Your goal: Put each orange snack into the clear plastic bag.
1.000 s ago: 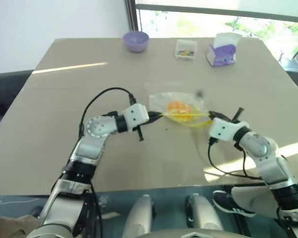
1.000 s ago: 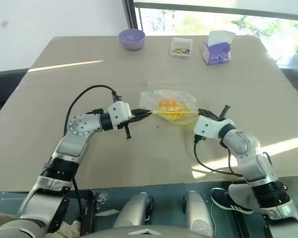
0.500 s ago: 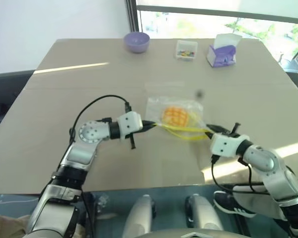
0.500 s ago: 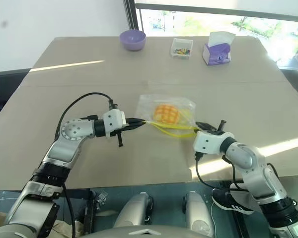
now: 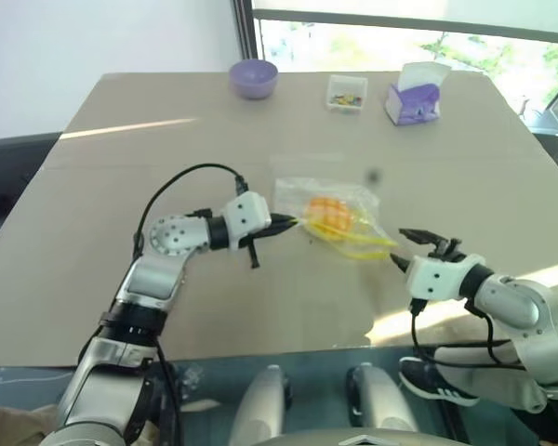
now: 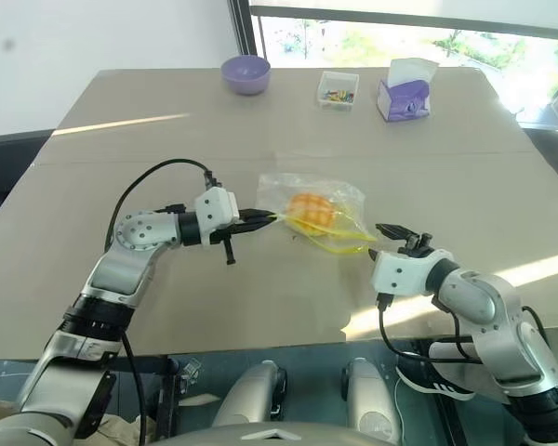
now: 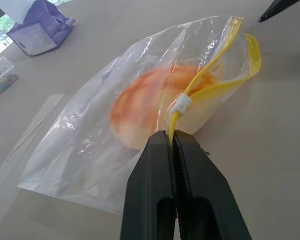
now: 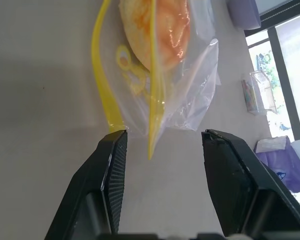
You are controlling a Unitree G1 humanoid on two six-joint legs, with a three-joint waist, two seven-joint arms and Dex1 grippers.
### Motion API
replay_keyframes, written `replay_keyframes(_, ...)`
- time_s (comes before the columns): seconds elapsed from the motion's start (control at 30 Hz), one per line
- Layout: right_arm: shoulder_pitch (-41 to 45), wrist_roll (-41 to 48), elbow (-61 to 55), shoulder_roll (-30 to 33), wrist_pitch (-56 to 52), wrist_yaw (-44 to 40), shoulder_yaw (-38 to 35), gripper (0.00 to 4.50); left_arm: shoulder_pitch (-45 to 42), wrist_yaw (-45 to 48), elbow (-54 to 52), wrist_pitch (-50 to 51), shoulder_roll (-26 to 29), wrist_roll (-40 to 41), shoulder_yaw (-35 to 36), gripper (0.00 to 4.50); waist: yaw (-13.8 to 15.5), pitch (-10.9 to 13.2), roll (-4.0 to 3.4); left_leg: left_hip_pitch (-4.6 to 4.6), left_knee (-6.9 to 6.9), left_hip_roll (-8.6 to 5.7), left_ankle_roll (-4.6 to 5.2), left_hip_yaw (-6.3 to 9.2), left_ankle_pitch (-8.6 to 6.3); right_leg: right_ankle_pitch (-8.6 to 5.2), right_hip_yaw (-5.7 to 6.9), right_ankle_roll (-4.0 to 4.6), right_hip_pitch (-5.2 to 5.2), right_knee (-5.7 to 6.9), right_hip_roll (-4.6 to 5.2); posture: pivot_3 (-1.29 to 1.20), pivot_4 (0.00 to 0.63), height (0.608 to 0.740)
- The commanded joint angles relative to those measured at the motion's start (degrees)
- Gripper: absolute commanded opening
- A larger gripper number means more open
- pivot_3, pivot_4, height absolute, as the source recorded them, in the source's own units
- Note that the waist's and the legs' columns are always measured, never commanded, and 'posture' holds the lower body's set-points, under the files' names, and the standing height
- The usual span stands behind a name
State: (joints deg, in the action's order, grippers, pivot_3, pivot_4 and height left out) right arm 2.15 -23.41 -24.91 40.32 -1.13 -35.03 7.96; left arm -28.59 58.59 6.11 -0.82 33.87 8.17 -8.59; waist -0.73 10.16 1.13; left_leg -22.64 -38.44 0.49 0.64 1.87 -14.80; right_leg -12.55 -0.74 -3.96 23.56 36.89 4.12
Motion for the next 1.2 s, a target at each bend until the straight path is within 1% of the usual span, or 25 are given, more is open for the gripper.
replay_keyframes(0.03,1.3,-2.7,-1.0,-0.7,-0.6,0.6,1.1,2.52,-1.6,-0.4,-2.8,1.0,-0.3,1.2,1.2,0.00,0.0,0.0,0.00,0.00,0.00,0.00,0.00,0.00,0.00,0.00,0.00,0.00,0.00,0.00,0.00,0.00,0.150,0.740)
replay_keyframes(0.27,2.4,-7.5,0.3,-2.7,-2.8,2.0,2.5,2.52,-1.5,-0.3,-3.2,1.6,-0.4,1.2,1.3,0.00,0.1,0.0,0.00,-0.01,0.00,-0.01,0.00,0.00,0.00,0.00,0.00,0.00,0.00,-0.01,0.00,0.00,0.150,0.740)
replay_keyframes(0.43,2.7,-9.1,1.0,-3.6,-3.6,2.3,2.7,2.52,-1.3,-0.4,-3.6,1.8,-0.3,1.4,1.3,0.00,0.1,0.0,0.00,-0.01,0.00,-0.01,0.00,0.01,0.00,0.00,0.00,0.00,0.00,-0.01,0.00,0.00,0.150,0.740)
replay_keyframes(0.6,2.6,-9.6,0.2,-4.3,-3.5,1.3,3.9,2.52,-1.1,-0.6,-3.9,2.2,-0.3,1.5,1.5,0.00,0.0,0.0,0.00,-0.01,0.00,-0.01,0.00,0.00,0.00,0.00,0.00,0.00,0.00,-0.01,0.00,0.00,0.150,0.740)
replay_keyframes(1.0,4.2,-8.9,1.4,-7.8,-5.9,3.0,2.7,2.52,-1.1,-0.8,-4.3,2.5,-0.3,1.3,1.4,0.00,0.0,0.0,0.00,-0.01,0.00,-0.01,0.00,0.01,0.00,0.00,0.00,0.00,0.00,-0.01,0.00,0.00,0.150,0.740)
replay_keyframes(1.03,4.2,-8.8,1.5,-7.8,-6.0,3.0,2.6,2.01,-1.1,-0.8,-4.2,2.4,-0.3,1.3,1.4,0.00,0.0,0.0,0.00,-0.01,0.00,-0.01,0.00,0.01,0.00,0.00,0.00,0.00,0.00,-0.01,0.00,0.00,0.150,0.740)
replay_keyframes(1.07,4.3,-8.6,1.7,-7.8,-6.0,3.0,2.5,1.65,-1.0,-0.8,-4.1,2.3,-0.3,1.3,1.4,0.00,0.0,0.0,0.00,-0.01,0.00,-0.01,0.00,0.01,0.00,0.00,0.00,0.00,0.00,-0.01,0.00,0.00,0.150,0.740)
replay_keyframes(1.1,4.2,-8.5,1.9,-7.7,-5.9,3.1,2.4,1.19,-1.0,-0.8,-4.1,2.2,-0.3,1.4,1.5,0.00,0.0,0.0,0.00,-0.01,0.00,-0.01,0.00,0.01,0.00,0.00,0.00,0.00,0.00,-0.01,0.00,0.00,0.150,0.740)
replay_keyframes(1.17,4.3,-8.1,2.1,-7.5,-5.7,3.3,2.1,0.18,-0.8,-0.7,-4.0,2.0,-0.3,1.6,1.7,0.00,0.0,0.0,0.00,-0.01,0.00,-0.01,0.00,0.01,0.00,0.00,0.00,0.00,0.00,-0.01,0.00,0.00,0.150,0.740)
replay_keyframes(1.2,4.5,-7.5,2.1,-7.5,-5.7,3.5,1.5,0.05,-0.8,-0.6,-4.0,2.0,-0.3,2.2,2.2,0.00,0.0,0.0,0.00,-0.01,0.00,-0.01,0.00,0.00,0.00,0.00,0.00,0.00,0.00,-0.01,0.00,0.00,0.150,0.740)
